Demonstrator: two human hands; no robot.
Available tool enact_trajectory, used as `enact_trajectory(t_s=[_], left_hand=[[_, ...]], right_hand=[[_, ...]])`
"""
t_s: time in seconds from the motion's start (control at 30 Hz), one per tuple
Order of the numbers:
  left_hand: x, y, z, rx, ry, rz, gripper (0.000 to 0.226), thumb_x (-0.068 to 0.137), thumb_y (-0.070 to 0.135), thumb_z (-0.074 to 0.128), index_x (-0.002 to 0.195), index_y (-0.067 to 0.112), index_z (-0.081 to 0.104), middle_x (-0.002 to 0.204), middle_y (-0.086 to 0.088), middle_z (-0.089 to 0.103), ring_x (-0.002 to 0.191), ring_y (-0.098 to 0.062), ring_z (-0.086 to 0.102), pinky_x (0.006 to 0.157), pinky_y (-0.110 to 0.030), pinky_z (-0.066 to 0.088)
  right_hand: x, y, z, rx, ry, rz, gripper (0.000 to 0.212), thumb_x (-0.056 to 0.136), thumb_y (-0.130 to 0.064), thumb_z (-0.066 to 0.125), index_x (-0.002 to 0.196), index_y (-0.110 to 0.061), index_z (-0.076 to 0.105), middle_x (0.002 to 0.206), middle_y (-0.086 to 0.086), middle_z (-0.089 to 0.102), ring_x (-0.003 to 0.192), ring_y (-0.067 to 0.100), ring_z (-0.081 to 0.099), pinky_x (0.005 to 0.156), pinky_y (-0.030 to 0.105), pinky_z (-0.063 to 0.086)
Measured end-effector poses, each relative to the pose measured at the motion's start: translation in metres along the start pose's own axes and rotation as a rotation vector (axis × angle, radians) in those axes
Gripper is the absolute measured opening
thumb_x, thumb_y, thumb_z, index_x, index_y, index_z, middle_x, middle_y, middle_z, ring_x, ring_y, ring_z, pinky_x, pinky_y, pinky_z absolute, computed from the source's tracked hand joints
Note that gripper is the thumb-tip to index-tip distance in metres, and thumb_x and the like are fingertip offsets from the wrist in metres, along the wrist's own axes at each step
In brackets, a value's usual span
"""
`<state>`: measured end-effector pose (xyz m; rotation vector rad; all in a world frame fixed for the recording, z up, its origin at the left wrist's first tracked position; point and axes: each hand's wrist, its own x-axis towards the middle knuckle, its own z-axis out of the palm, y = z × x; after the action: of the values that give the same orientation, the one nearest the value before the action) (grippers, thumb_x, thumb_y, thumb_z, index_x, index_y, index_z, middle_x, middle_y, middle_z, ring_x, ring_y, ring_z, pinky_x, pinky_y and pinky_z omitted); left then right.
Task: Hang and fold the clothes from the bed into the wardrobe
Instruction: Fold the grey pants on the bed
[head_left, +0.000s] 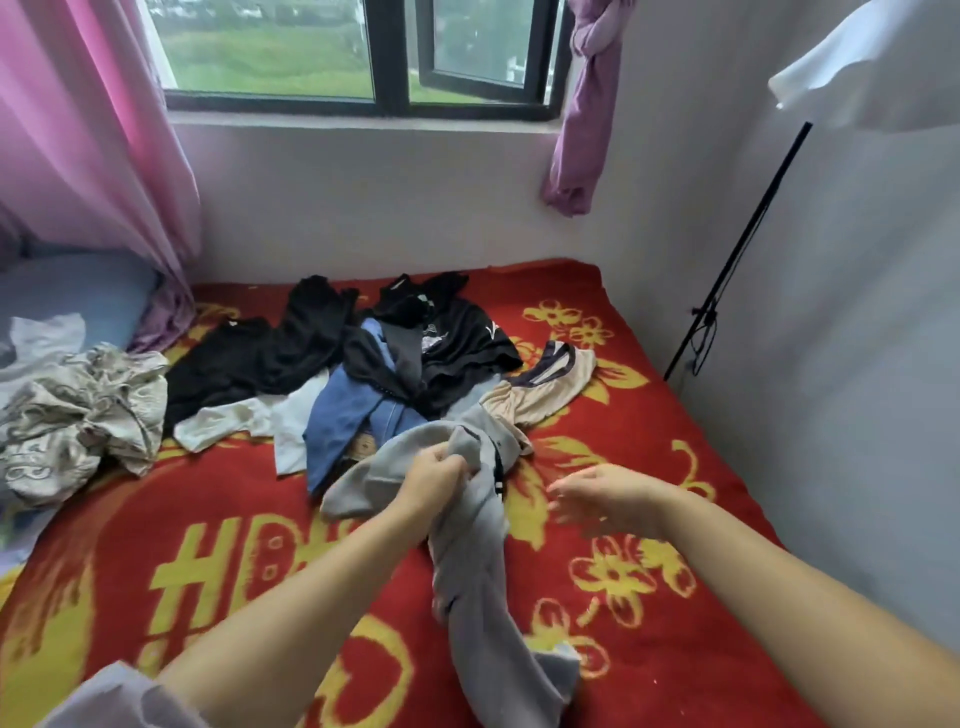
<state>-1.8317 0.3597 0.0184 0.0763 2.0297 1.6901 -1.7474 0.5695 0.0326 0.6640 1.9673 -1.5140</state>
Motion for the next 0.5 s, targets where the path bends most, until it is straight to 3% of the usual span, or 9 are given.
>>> enact_trajectory(t_s=[0.07, 0.13, 0.17, 0.2, 0.27, 0.3, 0.37, 0.4, 0.5], left_hand=[[-0.018, 0.008, -0.009, 0.085, -0.155, 0.126, 0.015, 0.073, 0.012, 0.056, 0.077, -0.001, 0.062, 0.073, -0.011, 0.055, 0.070, -0.020, 0.048, 0.060, -0.020, 0.042], [-0.034, 0.027, -0.026, 0.029, -0.247, 0.161, 0.023, 0.069, 0.014, 0.057, 0.080, -0.002, 0.070, 0.077, -0.012, 0.064, 0.072, -0.018, 0.057, 0.068, -0.022, 0.046], [-0.042, 0.040, -0.034, -0.014, -0.273, 0.169, 0.019, 0.075, 0.007, 0.054, 0.076, 0.003, 0.073, 0.076, -0.010, 0.068, 0.071, -0.014, 0.061, 0.067, -0.019, 0.049], [-0.047, 0.051, -0.045, -0.057, -0.272, 0.166, 0.031, 0.080, -0.002, 0.049, 0.068, 0.009, 0.075, 0.070, -0.006, 0.069, 0.066, -0.011, 0.063, 0.063, -0.018, 0.050], [-0.059, 0.072, -0.067, -0.111, -0.219, 0.167, 0.049, 0.081, -0.007, 0.039, 0.052, 0.016, 0.071, 0.058, 0.000, 0.065, 0.056, -0.009, 0.059, 0.054, -0.019, 0.048], [-0.065, 0.082, -0.078, -0.149, -0.183, 0.159, 0.047, 0.078, -0.004, 0.039, 0.047, 0.016, 0.067, 0.055, 0.000, 0.062, 0.053, -0.010, 0.056, 0.052, -0.020, 0.046], [-0.069, 0.091, -0.102, -0.249, -0.141, 0.144, 0.043, 0.074, -0.002, 0.034, 0.043, 0.013, 0.060, 0.050, -0.003, 0.057, 0.048, -0.014, 0.053, 0.048, -0.019, 0.045], [-0.071, 0.094, -0.113, -0.300, -0.135, 0.128, 0.044, 0.073, -0.003, 0.029, 0.042, 0.011, 0.056, 0.048, -0.005, 0.053, 0.045, -0.015, 0.051, 0.047, -0.019, 0.045], [-0.078, 0.104, -0.142, -0.454, -0.104, 0.114, 0.041, 0.071, 0.000, 0.026, 0.037, 0.012, 0.045, 0.042, -0.004, 0.043, 0.038, -0.016, 0.043, 0.043, -0.017, 0.040]], right_hand=[[0.016, -0.022, 0.009, 0.291, 0.081, -0.031, 0.040, 0.099, -0.038, 0.049, 0.121, -0.005, 0.052, 0.116, 0.011, 0.060, 0.108, 0.022, 0.060, 0.086, 0.041, 0.053], [0.033, -0.042, 0.026, 0.324, 0.115, -0.039, 0.041, 0.096, -0.049, 0.047, 0.121, -0.015, 0.047, 0.112, 0.006, 0.055, 0.114, 0.026, 0.052, 0.093, 0.046, 0.049], [0.044, -0.047, 0.035, 0.284, 0.148, -0.045, 0.045, 0.095, -0.053, 0.048, 0.124, -0.019, 0.045, 0.114, 0.003, 0.054, 0.117, 0.026, 0.050, 0.094, 0.045, 0.046], [0.055, -0.050, 0.043, 0.238, 0.204, -0.067, 0.056, 0.092, -0.055, 0.051, 0.132, -0.019, 0.040, 0.123, 0.002, 0.054, 0.121, 0.027, 0.049, 0.093, 0.042, 0.044], [0.073, -0.050, 0.053, 0.038, 0.405, -0.198, 0.094, 0.075, -0.060, 0.059, 0.150, -0.020, 0.019, 0.141, 0.010, 0.046, 0.125, 0.032, 0.047, 0.092, 0.037, 0.043], [0.075, -0.052, 0.056, -0.085, 0.495, -0.276, 0.109, 0.061, -0.061, 0.058, 0.152, -0.024, 0.009, 0.141, 0.015, 0.045, 0.122, 0.036, 0.049, 0.089, 0.037, 0.044], [0.088, -0.052, 0.053, -0.239, 0.594, -0.371, 0.117, 0.046, -0.059, 0.059, 0.148, -0.033, 0.005, 0.125, 0.014, 0.053, 0.109, 0.037, 0.056, 0.079, 0.037, 0.046], [0.085, -0.057, 0.052, -0.246, 0.588, -0.416, 0.117, 0.046, -0.061, 0.063, 0.144, -0.038, 0.003, 0.121, 0.010, 0.054, 0.107, 0.034, 0.057, 0.078, 0.037, 0.048], [0.082, -0.066, 0.047, 0.006, 0.377, -0.414, 0.131, 0.058, -0.063, 0.080, 0.147, -0.042, -0.014, 0.145, -0.001, 0.037, 0.129, 0.020, 0.044, 0.102, 0.044, 0.044]])
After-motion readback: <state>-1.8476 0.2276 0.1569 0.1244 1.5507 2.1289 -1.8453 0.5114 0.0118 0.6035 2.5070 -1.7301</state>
